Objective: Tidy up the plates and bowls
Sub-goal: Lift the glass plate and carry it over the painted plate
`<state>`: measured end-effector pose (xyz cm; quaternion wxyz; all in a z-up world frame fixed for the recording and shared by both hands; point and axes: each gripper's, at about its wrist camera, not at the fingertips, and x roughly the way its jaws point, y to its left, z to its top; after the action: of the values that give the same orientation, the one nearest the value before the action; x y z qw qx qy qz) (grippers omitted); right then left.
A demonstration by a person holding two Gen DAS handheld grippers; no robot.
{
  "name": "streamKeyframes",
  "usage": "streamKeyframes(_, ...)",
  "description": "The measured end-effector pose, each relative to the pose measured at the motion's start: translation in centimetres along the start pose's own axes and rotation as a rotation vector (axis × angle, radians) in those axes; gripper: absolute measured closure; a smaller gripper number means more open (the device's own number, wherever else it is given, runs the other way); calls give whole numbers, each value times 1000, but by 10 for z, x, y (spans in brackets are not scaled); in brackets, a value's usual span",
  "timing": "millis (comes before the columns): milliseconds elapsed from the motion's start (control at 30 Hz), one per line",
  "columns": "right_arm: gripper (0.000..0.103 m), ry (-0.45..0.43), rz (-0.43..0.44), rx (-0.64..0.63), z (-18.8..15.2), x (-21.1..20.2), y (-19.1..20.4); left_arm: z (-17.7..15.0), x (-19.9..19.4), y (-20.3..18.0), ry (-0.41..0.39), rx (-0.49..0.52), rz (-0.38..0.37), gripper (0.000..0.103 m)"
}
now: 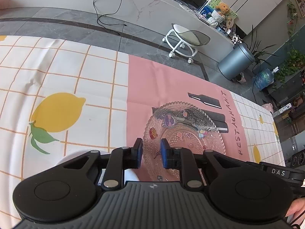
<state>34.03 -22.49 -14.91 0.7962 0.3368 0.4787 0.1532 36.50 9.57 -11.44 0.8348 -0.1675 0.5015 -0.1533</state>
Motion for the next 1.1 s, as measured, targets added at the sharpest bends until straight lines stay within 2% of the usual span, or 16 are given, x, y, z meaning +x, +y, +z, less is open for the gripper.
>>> streamKeyframes(100,98,-6,-22,13,-1,0,-3,0,-1,-3,-4,0,18,85)
streamKeyframes(200,98,-5,-20,24,-1,-1,-3,-2,-2,-9,-1,16,46,87)
streamKeyframes(533,98,-9,-11,47,-9,-26,-11,-16,-26,-37,-10,41,30,87)
streamKeyframes(833,98,-61,31,68,-30,-88,-19,-46,-65,-89,-31,82,16,87)
streamKeyframes(1100,98,-103,75,114,-67,-154,-45,-87,-99,-145,-59,101,-10,87)
